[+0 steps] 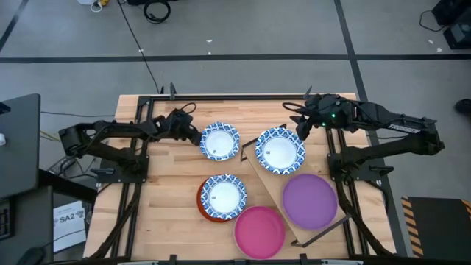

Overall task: Place and stack plates onto a shelf
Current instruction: Stack the white bowl on top of the white bowls on the shelf

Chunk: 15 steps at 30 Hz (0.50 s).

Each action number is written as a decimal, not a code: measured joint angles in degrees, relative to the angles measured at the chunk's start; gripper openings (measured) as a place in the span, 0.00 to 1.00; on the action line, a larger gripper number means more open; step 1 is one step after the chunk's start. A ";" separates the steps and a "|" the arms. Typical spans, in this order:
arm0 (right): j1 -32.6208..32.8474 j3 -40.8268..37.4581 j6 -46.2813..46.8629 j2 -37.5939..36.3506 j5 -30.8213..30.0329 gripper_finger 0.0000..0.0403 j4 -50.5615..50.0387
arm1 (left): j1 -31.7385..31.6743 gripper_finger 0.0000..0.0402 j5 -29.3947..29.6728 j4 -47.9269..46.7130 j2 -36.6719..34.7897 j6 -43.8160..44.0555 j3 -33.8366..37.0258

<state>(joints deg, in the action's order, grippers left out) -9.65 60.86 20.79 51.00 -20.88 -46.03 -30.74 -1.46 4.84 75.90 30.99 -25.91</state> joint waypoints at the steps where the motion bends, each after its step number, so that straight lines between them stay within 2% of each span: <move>1: 0.00 0.00 -0.01 0.00 0.02 0.42 -0.02 | 0.09 0.35 -0.07 0.04 0.36 0.04 0.00; 15: 0.02 0.00 -0.01 0.00 0.06 0.42 -0.03 | 0.24 0.35 -4.51 1.87 4.02 2.88 0.04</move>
<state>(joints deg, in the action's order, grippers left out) -9.63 60.86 20.78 51.00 -20.82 -46.06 -30.50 -5.97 6.70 79.92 33.88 -25.87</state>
